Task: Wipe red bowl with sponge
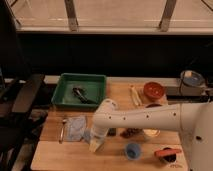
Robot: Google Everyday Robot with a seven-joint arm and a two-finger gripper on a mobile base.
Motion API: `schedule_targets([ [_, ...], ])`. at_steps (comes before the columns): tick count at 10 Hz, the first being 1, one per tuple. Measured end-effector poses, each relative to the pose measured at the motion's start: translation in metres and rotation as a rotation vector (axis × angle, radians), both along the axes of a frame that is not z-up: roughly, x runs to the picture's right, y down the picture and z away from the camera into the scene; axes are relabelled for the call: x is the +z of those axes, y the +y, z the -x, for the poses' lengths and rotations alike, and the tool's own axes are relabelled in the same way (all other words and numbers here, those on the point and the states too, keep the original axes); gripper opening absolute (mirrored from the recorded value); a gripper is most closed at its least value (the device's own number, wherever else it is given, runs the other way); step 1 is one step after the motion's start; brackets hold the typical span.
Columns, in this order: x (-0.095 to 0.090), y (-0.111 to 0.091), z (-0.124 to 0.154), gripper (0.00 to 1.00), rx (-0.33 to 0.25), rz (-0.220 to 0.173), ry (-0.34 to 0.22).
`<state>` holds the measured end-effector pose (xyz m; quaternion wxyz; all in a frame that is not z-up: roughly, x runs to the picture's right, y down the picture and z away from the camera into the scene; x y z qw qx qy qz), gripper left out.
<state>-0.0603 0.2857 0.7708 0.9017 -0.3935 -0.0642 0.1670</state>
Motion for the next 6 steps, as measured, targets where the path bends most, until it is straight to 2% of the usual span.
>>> schedule_targets([
  [1,0.0020,0.0035,0.0026,0.63,0.001,0.009,-0.006],
  [2,0.0029,0.0070,0.0077,0.55,-0.007,0.014,-0.014],
  [5,0.0019,0.0058,0.0082,0.25,-0.013,0.012,-0.014],
  [6,0.0017,0.0057,0.0076,0.11,-0.014,0.012,-0.012],
])
